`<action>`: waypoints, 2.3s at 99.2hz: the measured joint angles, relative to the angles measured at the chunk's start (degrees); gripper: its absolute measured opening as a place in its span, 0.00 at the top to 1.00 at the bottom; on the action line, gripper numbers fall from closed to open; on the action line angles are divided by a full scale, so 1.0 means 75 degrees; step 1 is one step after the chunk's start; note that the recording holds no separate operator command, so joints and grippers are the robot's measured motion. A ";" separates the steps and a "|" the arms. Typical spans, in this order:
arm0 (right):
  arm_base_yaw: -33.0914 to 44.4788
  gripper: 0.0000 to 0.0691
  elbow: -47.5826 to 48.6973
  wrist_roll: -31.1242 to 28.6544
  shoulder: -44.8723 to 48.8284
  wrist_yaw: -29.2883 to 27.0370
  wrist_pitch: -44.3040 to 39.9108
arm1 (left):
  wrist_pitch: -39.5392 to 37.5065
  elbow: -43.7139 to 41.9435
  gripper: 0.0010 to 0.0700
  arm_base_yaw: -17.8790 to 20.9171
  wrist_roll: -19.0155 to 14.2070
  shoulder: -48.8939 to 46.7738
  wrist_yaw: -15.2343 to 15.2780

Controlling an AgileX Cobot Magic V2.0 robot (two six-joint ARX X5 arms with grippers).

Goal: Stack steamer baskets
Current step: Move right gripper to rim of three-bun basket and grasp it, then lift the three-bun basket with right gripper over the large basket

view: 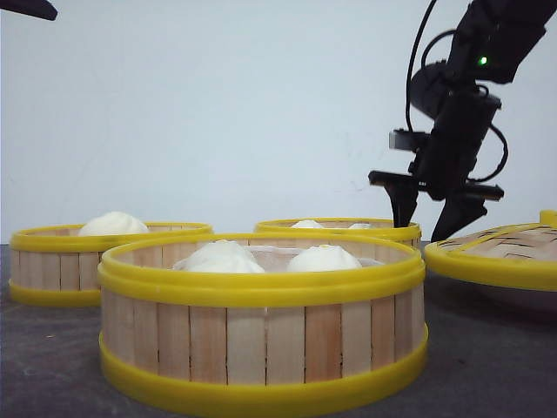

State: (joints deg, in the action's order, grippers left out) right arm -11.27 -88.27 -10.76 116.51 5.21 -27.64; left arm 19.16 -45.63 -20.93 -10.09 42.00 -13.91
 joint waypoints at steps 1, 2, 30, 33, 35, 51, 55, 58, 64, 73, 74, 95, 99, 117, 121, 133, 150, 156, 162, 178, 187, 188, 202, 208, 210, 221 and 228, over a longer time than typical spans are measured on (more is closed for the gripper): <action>0.0000 0.53 0.0000 0.0000 0.0012 0.0000 0.0006 | 0.0000 0.0000 0.39 0.0000 0.0000 0.0000 0.0000; -0.0003 0.54 0.0000 0.0000 0.0020 -0.0003 0.0012 | 0.0003 0.0000 0.39 0.0000 0.0000 0.0000 0.0000; -0.0108 0.88 -0.0009 -0.0160 0.0032 -0.0117 0.0131 | 0.0026 0.0000 0.39 0.0000 0.0000 0.0000 0.0003; -0.0131 0.90 -0.0012 -0.0172 0.0032 -0.0105 0.0169 | 0.0026 0.0000 0.39 0.0000 0.0000 0.0000 0.0003; -0.0140 0.92 -0.0012 -0.0172 0.0032 -0.0108 0.0184 | 0.0026 0.0000 0.39 0.0000 0.0000 0.0000 0.0003; -0.0149 0.96 -0.0012 -0.0236 0.0035 -0.0268 0.0189 | 0.0029 0.0000 0.39 0.0000 0.0000 0.0000 0.0003; -0.0157 0.96 -0.0012 -0.0318 0.0035 -0.0297 0.0219 | 0.0044 0.0000 0.39 0.0000 0.0003 0.0000 0.0003; -0.0157 0.96 -0.0012 -0.0391 0.0035 -0.0297 0.0248 | 0.0058 0.0000 0.39 0.0000 0.0000 0.0000 0.0000; -0.0154 0.96 -0.0012 -0.0519 0.0038 -0.0300 0.0356 | 0.0099 0.0000 0.39 0.0000 0.0003 0.0000 0.0003; -0.0137 0.96 -0.0012 -0.0726 0.0035 -0.0332 0.0472 | 0.0207 0.0000 0.39 0.0000 0.0003 0.0000 0.0003; -0.0137 0.96 -0.0015 -0.0749 0.0035 -0.0335 0.0481 | 0.0216 0.0000 0.39 0.0000 0.0003 0.0000 0.0003; -0.0082 0.96 -0.0804 -0.0816 -0.0020 -0.0315 -0.0321 | 0.0323 0.0000 0.39 0.0000 0.0003 0.0000 0.0003; -0.0073 0.96 -0.1043 -0.0796 -0.0090 -0.0306 -0.0481 | 0.0344 0.0000 0.39 0.0000 0.0003 0.0000 0.0000; -0.0079 0.96 -0.1897 -0.0455 -0.1061 0.0216 -0.1186 | 0.0364 0.0000 0.39 0.0000 0.0003 -0.0111 0.0003; -0.0093 0.96 -0.1979 -0.0347 -0.1373 0.0291 -0.1271 | 0.0361 0.0000 0.39 0.0000 0.0003 -0.0181 0.0003; -0.0152 0.96 -0.2025 -0.0052 -0.2326 0.0315 -0.1612 | 0.0361 0.0000 0.39 0.0000 0.0006 -0.0446 0.0006; -0.0259 0.96 -0.2025 0.0484 -0.3319 0.0600 -0.2617 | 0.0370 0.0000 0.39 0.0000 0.0029 -0.0851 0.0006; -0.0356 0.96 -0.2025 0.0688 -0.3620 0.0711 -0.3075 | 0.0420 0.0000 0.39 0.0000 0.0029 -0.1014 0.0006; -0.0507 0.96 -0.2025 0.0903 -0.3893 0.0775 -0.3552 | 0.0495 0.0000 0.39 0.0000 0.0029 -0.1163 0.0006; -0.1067 0.96 -0.2025 0.1419 -0.4194 0.0863 -0.4517 | 0.0743 0.0000 0.39 0.0000 0.0029 -0.1507 0.0006; -0.1349 0.96 -0.1982 0.1623 -0.4127 0.0842 -0.4858 | 0.0822 0.0000 0.39 0.0000 0.0029 -0.1629 0.0006; -0.1384 0.96 -0.1958 0.1644 -0.4124 0.0836 -0.4858 | 0.0831 0.0000 0.39 0.0000 0.0029 -0.1641 0.0006; -0.1874 0.96 -0.1670 0.1751 -0.4115 0.0816 -0.4835 | 0.0921 0.0000 0.39 0.0000 0.0026 -0.1769 0.0006; -0.2040 0.96 -0.1475 0.1781 -0.4115 0.0822 -0.4689 | 0.1008 0.0000 0.39 0.0000 0.0023 -0.1824 0.0006; -0.2090 0.96 -0.1390 0.1784 -0.4118 0.0822 -0.4610 | 0.1032 0.0000 0.39 0.0000 0.0026 -0.1827 0.0006; -0.2305 0.96 -0.0804 0.1775 -0.4115 0.0816 -0.4150 | 0.1072 0.0000 0.39 0.0000 0.0026 -0.1880 0.0006; -0.2393 0.96 -0.0382 0.1763 -0.4115 0.0822 -0.3844 | 0.1107 0.0000 0.39 0.0000 0.0026 -0.1894 0.0006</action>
State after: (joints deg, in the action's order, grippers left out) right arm -29.21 -91.13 2.46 85.65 11.38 -56.47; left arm 27.46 -45.63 -20.93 -9.89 27.79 -13.87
